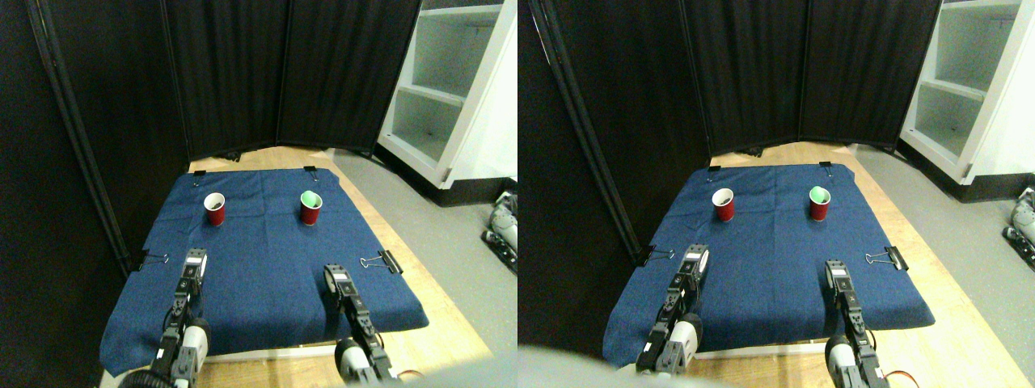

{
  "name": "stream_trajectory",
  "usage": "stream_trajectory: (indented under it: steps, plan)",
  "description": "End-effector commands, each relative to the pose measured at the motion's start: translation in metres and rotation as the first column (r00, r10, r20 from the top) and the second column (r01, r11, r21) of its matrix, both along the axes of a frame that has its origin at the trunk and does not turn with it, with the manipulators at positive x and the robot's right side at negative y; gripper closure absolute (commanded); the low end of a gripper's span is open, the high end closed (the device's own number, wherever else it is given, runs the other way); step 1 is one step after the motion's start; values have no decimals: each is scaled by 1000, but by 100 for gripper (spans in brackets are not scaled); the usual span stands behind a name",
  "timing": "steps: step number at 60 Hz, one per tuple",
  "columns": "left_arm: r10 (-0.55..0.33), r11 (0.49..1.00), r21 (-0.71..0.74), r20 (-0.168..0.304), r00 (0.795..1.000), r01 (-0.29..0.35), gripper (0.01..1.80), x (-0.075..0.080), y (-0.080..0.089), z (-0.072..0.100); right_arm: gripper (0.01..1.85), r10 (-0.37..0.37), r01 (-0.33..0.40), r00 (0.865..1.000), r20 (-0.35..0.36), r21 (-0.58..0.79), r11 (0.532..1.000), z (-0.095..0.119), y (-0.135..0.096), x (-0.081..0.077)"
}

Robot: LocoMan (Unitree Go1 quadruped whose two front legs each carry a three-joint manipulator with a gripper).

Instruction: Pour (bimanual)

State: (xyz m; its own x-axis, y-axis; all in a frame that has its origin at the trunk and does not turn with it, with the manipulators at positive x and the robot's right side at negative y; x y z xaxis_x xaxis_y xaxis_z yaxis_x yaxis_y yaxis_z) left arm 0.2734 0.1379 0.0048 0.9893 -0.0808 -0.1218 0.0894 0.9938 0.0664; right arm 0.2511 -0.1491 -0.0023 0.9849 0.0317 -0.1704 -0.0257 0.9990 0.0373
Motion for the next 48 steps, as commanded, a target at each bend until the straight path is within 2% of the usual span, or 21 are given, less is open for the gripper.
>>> stream_trajectory:
  steps: [1, 6, 18, 19, 21, 23, 28, 30, 33, 34, 35, 41, 48]
  plan:
    - [-6, 1000, -3, 30, 1000, 6, 148, 1, -1, 4, 153, 5, -5, 1000, 29, -9, 1000, 4, 1, 1]
    - [-3, 1000, 8, 25, 1000, 3, 148, 1, -1, 4, 153, -11, 11, 1000, 7, -12, 1000, 4, 1, 0]
    - [12, 1000, 1, 17, 1000, -12, 148, 3, 2, 3, 153, 3, -3, 1000, 21, -7, 1000, 4, 2, 2]
    - [15, 1000, 10, 12, 1000, -15, 142, 4, 2, 3, 153, 4, -4, 1000, 22, -8, 1000, 4, 2, 2]
    - [63, 997, 41, -5, 998, -63, 113, 3, 1, 4, 153, 4, -3, 1000, 23, -9, 1000, 4, 2, 3]
    - [75, 996, 54, -12, 997, -74, 100, 3, 1, 5, 153, 5, -5, 1000, 24, -11, 1000, 4, 2, 3]
    - [94, 995, 22, -10, 996, -94, 84, 4, 0, 5, 153, 13, -13, 999, 35, 1, 1000, 5, 3, 4]
    - [91, 996, 12, -2, 996, -91, 85, 5, 0, 5, 153, 24, -24, 999, 48, 1, 1000, 5, 3, 5]
    - [80, 997, -4, 17, 997, -80, 98, 7, 0, 5, 153, 38, -39, 997, 68, 12, 999, 6, 3, 9]
    - [80, 997, -4, 17, 997, -80, 98, 7, 0, 5, 153, 38, -39, 997, 68, 12, 999, 6, 3, 9]
    - [73, 997, 3, 35, 997, -73, 108, 9, 0, 5, 153, 30, -32, 997, 74, 16, 999, 8, 4, 11]
    - [48, 998, -43, 58, 997, -46, 122, 15, -1, 8, 153, 25, -29, 996, 84, 39, 999, 16, 6, 18]
    - [55, 998, -43, 60, 997, -53, 121, 20, -2, 13, 153, 50, -55, 992, 113, 41, 998, 24, 9, 25]
